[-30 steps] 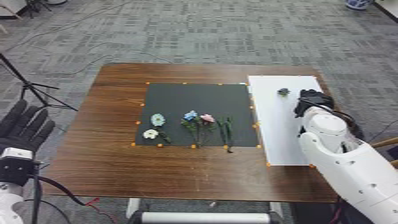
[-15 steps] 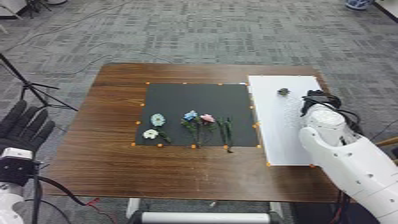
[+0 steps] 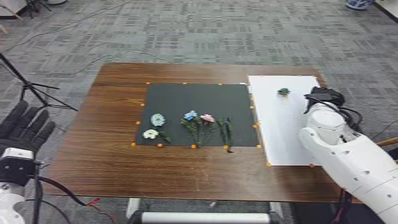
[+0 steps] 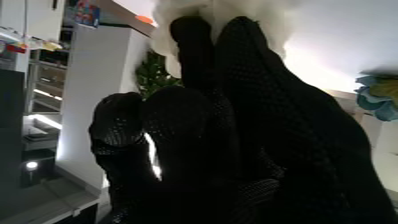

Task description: Arrange flowers

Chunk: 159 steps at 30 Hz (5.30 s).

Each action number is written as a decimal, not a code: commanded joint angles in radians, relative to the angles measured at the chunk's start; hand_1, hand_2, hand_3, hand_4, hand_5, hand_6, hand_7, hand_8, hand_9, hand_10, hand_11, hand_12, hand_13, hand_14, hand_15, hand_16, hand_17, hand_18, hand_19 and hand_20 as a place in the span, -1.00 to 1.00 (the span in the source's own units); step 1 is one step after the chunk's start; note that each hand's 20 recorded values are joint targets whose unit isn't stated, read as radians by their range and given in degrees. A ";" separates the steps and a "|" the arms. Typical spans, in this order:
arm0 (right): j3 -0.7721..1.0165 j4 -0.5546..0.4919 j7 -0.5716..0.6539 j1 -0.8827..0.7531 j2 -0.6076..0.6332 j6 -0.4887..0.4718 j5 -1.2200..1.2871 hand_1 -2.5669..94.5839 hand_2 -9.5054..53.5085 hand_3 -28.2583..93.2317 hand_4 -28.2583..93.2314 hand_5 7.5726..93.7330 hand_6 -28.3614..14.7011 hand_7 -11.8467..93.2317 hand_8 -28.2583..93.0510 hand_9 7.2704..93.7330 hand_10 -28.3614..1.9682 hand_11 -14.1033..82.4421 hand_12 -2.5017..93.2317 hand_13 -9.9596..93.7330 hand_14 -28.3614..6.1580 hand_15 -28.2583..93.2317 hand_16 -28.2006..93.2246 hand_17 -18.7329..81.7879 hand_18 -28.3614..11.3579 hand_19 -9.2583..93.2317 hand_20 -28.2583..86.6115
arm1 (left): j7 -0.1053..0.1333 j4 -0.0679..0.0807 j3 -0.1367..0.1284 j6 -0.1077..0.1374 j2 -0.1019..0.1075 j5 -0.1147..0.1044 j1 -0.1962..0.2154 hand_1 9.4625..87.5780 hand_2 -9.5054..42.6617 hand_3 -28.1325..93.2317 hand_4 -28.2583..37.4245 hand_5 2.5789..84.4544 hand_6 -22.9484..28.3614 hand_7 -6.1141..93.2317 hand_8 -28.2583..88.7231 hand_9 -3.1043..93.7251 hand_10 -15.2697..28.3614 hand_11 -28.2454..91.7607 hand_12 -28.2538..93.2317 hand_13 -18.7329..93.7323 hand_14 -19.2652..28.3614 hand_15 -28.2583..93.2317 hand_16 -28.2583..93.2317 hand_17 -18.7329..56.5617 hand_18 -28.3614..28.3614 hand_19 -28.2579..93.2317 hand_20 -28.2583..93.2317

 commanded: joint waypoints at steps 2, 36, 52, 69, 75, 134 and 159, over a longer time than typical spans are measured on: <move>0.011 -0.039 0.009 -0.027 0.015 0.088 -0.039 0.41 -1.00 0.55 -1.00 0.60 0.25 -0.26 -0.40 0.82 0.30 -0.44 -0.07 0.68 0.25 0.63 0.01 0.23 -0.80 0.96 0.13 | 0.002 -0.013 0.001 0.008 -0.007 0.000 0.007 -0.68 0.13 0.56 -1.00 -0.20 0.18 -0.68 -0.64 -0.30 0.31 -0.31 -0.33 -0.29 0.36 -0.11 -0.59 -0.61 0.37 -0.16 -0.35; -0.158 -0.338 -0.260 0.015 -0.175 0.032 0.162 0.30 -1.00 0.62 -0.96 0.63 0.28 -0.15 -0.24 0.85 0.30 -0.32 0.06 0.72 0.26 0.60 0.03 0.25 -0.82 1.00 0.12 | -0.034 -0.010 0.000 0.003 -0.011 0.022 -0.005 -0.69 0.13 0.56 -1.00 -0.20 0.18 -0.68 -0.64 -0.31 0.31 -0.31 -0.33 -0.29 0.36 -0.11 -0.59 -0.62 0.37 -0.17 -0.35; -0.201 -0.308 -0.275 0.038 -0.198 0.003 0.148 0.34 -1.00 0.60 -1.00 0.52 0.23 -0.19 -0.36 0.75 0.28 -0.41 -0.03 0.63 0.26 0.57 0.11 0.18 -0.81 0.93 0.12 | -0.046 -0.013 0.000 0.025 -0.010 0.041 -0.011 -0.61 -0.01 0.57 -1.00 -0.20 0.18 -0.68 -0.64 -0.30 0.30 -0.30 -0.33 -0.29 0.35 -0.11 -0.59 -0.62 0.37 -0.16 -0.35; -0.184 -0.327 -0.244 0.012 -0.186 -0.057 0.089 0.24 -1.00 0.70 -1.00 0.35 0.18 -0.31 -0.59 0.27 -0.22 -0.31 -0.55 0.48 0.27 0.59 0.11 0.10 -0.82 0.87 0.13 | -0.051 -0.012 -0.003 0.024 -0.012 0.041 -0.012 -0.43 -0.20 0.60 -0.95 -0.23 0.19 -0.66 -0.64 -0.34 0.28 -0.31 -0.32 -0.29 0.33 -0.09 -0.60 -0.62 0.37 -0.15 -0.35; -0.164 -0.345 -0.241 -0.002 -0.181 -0.067 0.092 0.22 -1.00 0.70 -1.00 0.36 0.16 -0.33 -0.61 0.25 -0.27 -0.36 -0.58 0.47 0.26 0.60 0.10 0.10 -0.82 0.87 0.13 | -0.038 -0.014 -0.001 0.026 -0.011 0.024 -0.008 -0.44 -0.19 0.59 -0.96 -0.23 0.19 -0.65 -0.64 -0.34 0.29 -0.30 -0.32 -0.29 0.34 -0.09 -0.60 -0.62 0.37 -0.15 -0.35; -0.052 -0.036 -0.091 0.106 -0.141 0.008 -0.019 0.16 -1.00 0.75 -1.00 -0.18 -0.11 -0.57 -0.67 -0.30 -0.47 -0.55 -0.73 0.41 0.06 0.65 0.03 0.06 -0.92 0.88 0.05 | -0.056 -0.007 0.019 0.013 -0.005 0.081 -0.016 -0.55 -0.04 0.59 -1.00 -0.20 0.17 -0.67 -0.64 -0.31 0.29 -0.30 -0.33 -0.28 0.35 -0.10 -0.59 -0.62 0.37 -0.15 -0.35; -0.053 0.063 -0.094 0.171 -0.156 -0.103 0.070 0.21 -1.00 0.71 -1.00 -0.13 -0.04 -0.56 -0.69 -0.24 -0.42 -0.53 -0.73 0.39 0.09 0.64 0.02 0.04 -0.90 0.84 0.04 | -0.042 -0.027 0.028 0.046 -0.003 0.070 -0.004 -0.57 0.01 0.59 -1.00 -0.18 0.19 -0.66 -0.64 -0.31 0.32 -0.28 -0.33 -0.28 0.37 -0.08 -0.59 -0.63 0.38 -0.14 -0.35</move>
